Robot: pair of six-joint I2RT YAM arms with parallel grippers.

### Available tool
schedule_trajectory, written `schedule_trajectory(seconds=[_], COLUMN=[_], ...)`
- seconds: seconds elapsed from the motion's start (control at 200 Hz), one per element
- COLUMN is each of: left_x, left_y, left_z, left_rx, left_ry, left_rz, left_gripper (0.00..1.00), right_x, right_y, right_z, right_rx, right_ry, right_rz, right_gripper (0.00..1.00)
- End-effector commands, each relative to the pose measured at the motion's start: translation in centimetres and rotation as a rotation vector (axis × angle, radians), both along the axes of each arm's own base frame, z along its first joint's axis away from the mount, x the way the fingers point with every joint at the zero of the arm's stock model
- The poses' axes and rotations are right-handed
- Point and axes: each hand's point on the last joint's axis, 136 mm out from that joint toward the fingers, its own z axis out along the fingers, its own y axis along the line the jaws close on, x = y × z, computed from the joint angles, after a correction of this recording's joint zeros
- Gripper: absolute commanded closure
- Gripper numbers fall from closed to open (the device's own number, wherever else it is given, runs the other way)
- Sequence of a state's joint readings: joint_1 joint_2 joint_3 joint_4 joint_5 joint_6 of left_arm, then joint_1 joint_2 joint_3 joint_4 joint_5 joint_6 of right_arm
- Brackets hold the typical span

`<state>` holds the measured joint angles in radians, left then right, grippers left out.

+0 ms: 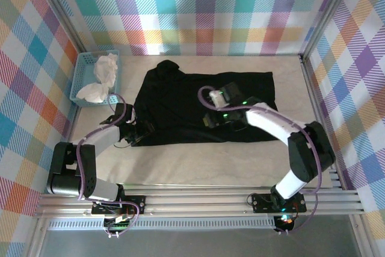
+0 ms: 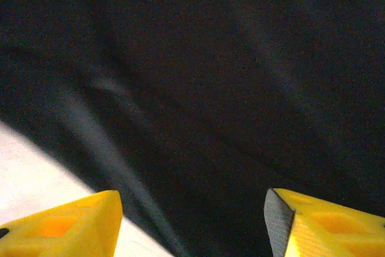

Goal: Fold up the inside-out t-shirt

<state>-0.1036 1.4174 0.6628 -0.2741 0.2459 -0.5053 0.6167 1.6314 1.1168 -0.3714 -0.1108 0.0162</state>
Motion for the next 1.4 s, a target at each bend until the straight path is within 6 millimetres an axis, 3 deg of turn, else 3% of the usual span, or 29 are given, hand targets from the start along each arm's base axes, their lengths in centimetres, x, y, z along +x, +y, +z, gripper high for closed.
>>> schedule_trajectory(seconds=[0.0, 0.105, 0.225, 0.52, 0.62, 0.8, 0.935, 1.01, 1.23, 1.395], left_x=[-0.7, -0.7, -1.1, -1.8, -1.9, -2.3, -2.4, -2.5, -2.5, -2.7], left_y=[0.3, 0.7, 0.8, 1.2, 1.1, 1.2, 1.3, 1.3, 1.3, 1.4], left_z=[0.4, 0.5, -0.2, -0.9, -1.1, -1.4, -1.6, -1.7, -1.5, -1.4], left_rx=[0.013, 0.030, 0.034, 0.053, 0.049, 0.051, 0.054, 0.058, 0.056, 0.062], left_ry=[0.000, -0.004, 0.015, 0.029, 0.033, 0.043, 0.044, 0.048, 0.040, 0.040], left_rz=[0.019, 0.027, 0.028, 0.025, 0.022, 0.022, 0.020, 0.022, 0.018, 0.016], left_gripper=[0.39, 0.39, 0.39, 0.39, 0.39, 0.39, 0.39, 0.39, 0.39, 0.39], right_x=[-0.1, -0.6, -0.8, -0.3, 0.4, 0.9, 1.5, 2.1, 5.1, 6.6], right_y=[7.6, 12.0, 15.3, 18.4, 18.7, 19.1, 19.1, 18.9, 15.8, 13.0], right_z=[0.8, -0.3, -2.2, -5.7, -6.3, -6.3, -5.1, -3.7, 0.5, 1.0], right_rx=[0.083, 0.074, 0.038, -0.004, -0.023, -0.029, -0.014, 0.014, 0.145, 0.203], right_ry=[-0.154, -0.190, -0.199, -0.161, -0.158, -0.169, -0.191, -0.208, -0.191, -0.148], right_rz=[0.301, 0.440, 0.537, 0.605, 0.598, 0.596, 0.561, 0.522, 0.337, 0.217], right_gripper=[0.35, 0.35, 0.33, 0.33, 0.40, 0.70, 0.92, 0.99, 1.00, 1.00])
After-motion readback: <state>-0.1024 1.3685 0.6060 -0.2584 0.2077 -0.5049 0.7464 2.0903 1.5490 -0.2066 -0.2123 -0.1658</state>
